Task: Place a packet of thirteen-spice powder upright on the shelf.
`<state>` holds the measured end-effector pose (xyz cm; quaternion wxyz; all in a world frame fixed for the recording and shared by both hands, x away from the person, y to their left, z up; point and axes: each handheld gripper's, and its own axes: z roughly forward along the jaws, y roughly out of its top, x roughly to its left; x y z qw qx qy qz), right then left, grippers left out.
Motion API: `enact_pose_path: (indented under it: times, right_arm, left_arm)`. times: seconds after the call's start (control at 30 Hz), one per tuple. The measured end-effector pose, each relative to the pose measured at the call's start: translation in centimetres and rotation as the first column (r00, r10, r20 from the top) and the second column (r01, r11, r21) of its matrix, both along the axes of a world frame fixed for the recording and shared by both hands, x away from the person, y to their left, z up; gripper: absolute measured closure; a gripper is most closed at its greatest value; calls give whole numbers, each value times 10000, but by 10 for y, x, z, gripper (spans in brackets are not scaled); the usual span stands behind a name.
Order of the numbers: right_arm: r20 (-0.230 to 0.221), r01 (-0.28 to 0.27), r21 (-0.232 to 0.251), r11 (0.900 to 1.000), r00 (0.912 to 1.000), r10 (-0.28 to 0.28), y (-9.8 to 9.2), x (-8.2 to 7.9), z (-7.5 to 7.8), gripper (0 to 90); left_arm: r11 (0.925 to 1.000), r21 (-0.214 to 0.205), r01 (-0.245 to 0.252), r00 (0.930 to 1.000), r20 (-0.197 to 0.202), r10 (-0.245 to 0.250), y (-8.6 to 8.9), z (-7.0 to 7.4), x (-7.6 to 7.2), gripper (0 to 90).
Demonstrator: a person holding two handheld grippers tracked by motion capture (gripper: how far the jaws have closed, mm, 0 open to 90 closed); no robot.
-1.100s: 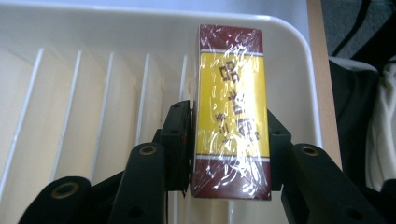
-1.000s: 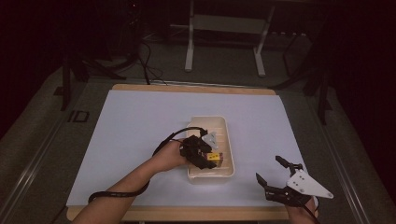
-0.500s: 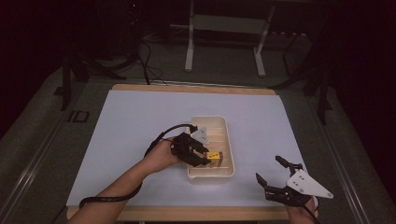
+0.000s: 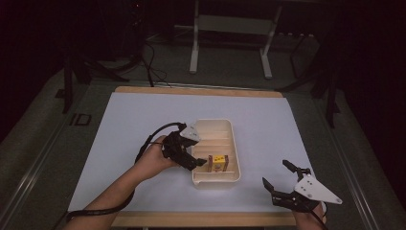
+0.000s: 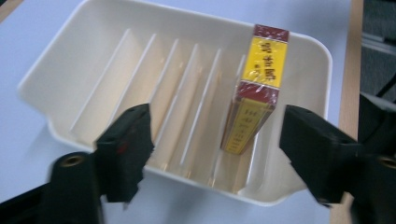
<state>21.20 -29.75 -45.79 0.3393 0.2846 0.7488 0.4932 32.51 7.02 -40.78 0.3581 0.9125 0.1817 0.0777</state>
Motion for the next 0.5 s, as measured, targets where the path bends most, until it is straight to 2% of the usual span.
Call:
enact_pose_path:
  times: [0.07, 0.1, 0.17, 0.23, 0.3, 0.5]
  right_arm:
    - [8, -11, -12, 10000, 10000, 11, 0, 0, 0, 147]
    - [1, -13, -20, 10000, 10000, 13, 0, 1, 0, 147]
    - [-6, -7, -21, 10000, 10000, 7, 0, 0, 0, 147]
    - [15, 9, -25, 10000, 10000, -9, 0, 0, 0, 147]
    - [-11, 45, 2, 10000, 10000, -45, 0, 0, 0, 147]
    - [7, 43, -11, 10000, 10000, -43, 0, 0, 0, 147]
  left_arm:
    - [9998, -212, -19, 9995, -325, 12, 6, 0, 1, 164]
    - [9994, -347, -95, 9994, -328, 83, 10, 0, 1, 99]
    - [9982, -531, -278, 9991, -339, 260, 14, 0, 1, 89]
    - [9983, -398, -418, 9986, -339, 405, 18, -2, 1, 22]
    - [9952, -505, -841, 9964, -163, 834, 24, -3, -2, 12]
    - [9887, -663, -1348, 9908, -205, 1337, 42, -7, -6, 12]
